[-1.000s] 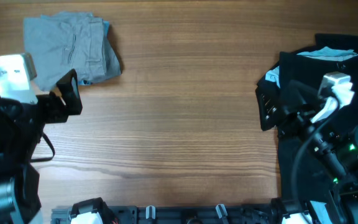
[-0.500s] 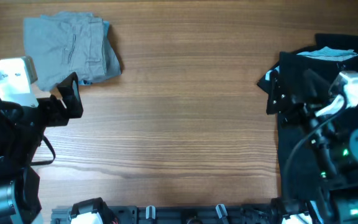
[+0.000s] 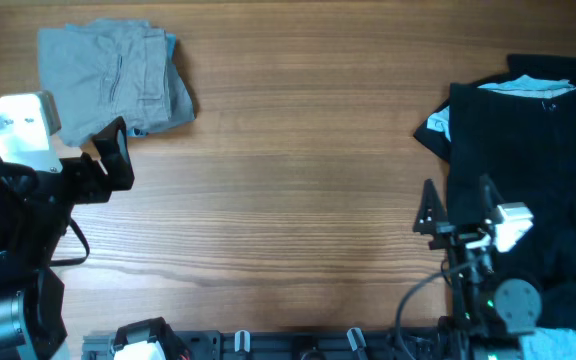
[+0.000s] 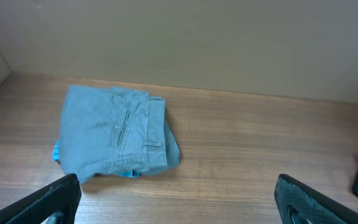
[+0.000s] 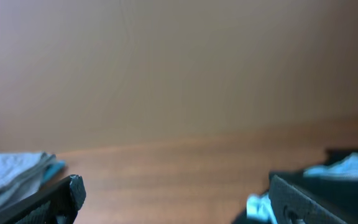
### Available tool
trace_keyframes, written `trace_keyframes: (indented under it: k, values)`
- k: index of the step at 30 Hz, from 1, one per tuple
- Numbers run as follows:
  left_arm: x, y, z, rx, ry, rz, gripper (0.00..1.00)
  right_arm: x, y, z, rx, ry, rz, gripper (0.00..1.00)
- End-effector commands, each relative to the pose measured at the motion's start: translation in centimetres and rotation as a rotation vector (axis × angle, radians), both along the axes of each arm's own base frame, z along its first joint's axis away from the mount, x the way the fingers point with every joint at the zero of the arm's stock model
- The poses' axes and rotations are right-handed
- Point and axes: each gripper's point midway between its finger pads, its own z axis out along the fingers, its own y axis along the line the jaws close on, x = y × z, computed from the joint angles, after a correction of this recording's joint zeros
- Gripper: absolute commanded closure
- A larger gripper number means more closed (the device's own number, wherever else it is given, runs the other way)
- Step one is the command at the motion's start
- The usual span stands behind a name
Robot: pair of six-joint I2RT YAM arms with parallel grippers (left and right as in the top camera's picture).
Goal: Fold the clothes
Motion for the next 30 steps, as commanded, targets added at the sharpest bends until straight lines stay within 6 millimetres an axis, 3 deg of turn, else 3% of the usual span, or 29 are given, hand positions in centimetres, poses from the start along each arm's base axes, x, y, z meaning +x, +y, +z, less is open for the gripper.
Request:
trace_keyframes:
  k: [1,7,30]
  values:
    - [0.0,-0.2,-0.1,0.017,-0.002,-0.02,0.0,0.6,0.2,-2.6,0.072,0.022,0.016,0.01]
    - [0.0,-0.2,-0.1,0.017,-0.002,-0.02,0.0,0.6,0.2,-4.0,0.068,0.079,0.015,0.0]
    - [-0.2,-0.2,0.1,0.019,-0.011,-0.019,0.0,0.6,0.2,-4.1,0.068,0.083,0.015,0.0]
